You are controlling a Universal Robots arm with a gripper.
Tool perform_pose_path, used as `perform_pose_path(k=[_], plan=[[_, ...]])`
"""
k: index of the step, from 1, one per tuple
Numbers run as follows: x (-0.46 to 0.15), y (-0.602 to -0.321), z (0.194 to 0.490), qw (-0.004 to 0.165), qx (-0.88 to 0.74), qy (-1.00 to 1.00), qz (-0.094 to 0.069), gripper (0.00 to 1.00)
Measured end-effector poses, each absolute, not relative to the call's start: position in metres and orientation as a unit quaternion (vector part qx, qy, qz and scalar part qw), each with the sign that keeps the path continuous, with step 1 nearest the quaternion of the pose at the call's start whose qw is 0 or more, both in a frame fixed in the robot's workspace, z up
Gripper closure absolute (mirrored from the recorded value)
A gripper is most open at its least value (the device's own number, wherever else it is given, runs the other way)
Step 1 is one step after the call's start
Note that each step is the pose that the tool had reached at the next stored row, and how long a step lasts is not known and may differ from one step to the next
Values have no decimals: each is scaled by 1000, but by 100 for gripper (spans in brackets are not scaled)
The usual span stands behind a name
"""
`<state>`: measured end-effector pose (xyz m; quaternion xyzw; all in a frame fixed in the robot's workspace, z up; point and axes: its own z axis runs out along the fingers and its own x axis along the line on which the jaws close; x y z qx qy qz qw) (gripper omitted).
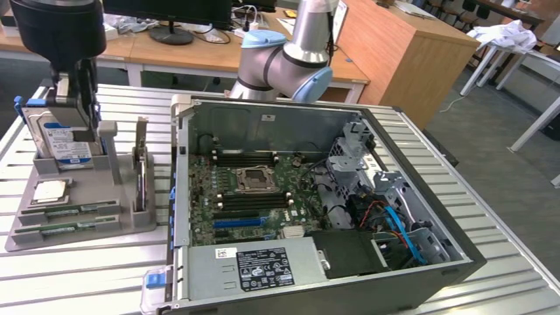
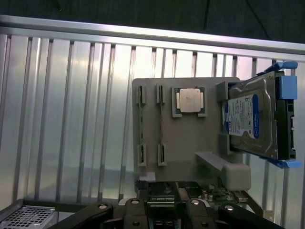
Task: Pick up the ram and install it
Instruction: 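Pick up the ram and move it above insertion slot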
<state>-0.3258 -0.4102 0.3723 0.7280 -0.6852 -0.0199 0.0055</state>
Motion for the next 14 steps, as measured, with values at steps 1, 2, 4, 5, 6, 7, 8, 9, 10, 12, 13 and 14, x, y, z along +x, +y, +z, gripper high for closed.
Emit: perform_pose_path(k=[1, 2, 4, 5, 6, 7, 8, 9, 10, 12, 13, 14], plan=[[-326, -410, 372, 6, 728, -685, -20, 64], [-326, -410, 372, 6, 728, -685, -20, 64], [-327, -410, 371, 6, 728, -685, -20, 64], [-327, -410, 371, 6, 728, -685, -20, 64], [-328, -410, 371, 6, 728, -685, -20, 64], [-328, -410, 370, 6, 728, -685, -20, 64], [-328, -410, 370, 6, 728, -685, -20, 64], [-328, -410, 370, 6, 728, -685, -20, 64], [-329, -410, 369, 6, 728, -685, -20, 64], [-329, -410, 369, 6, 728, -685, -20, 64], [-329, -410, 368, 6, 728, -685, -20, 64], [-330, -410, 368, 6, 728, -685, -20, 64]])
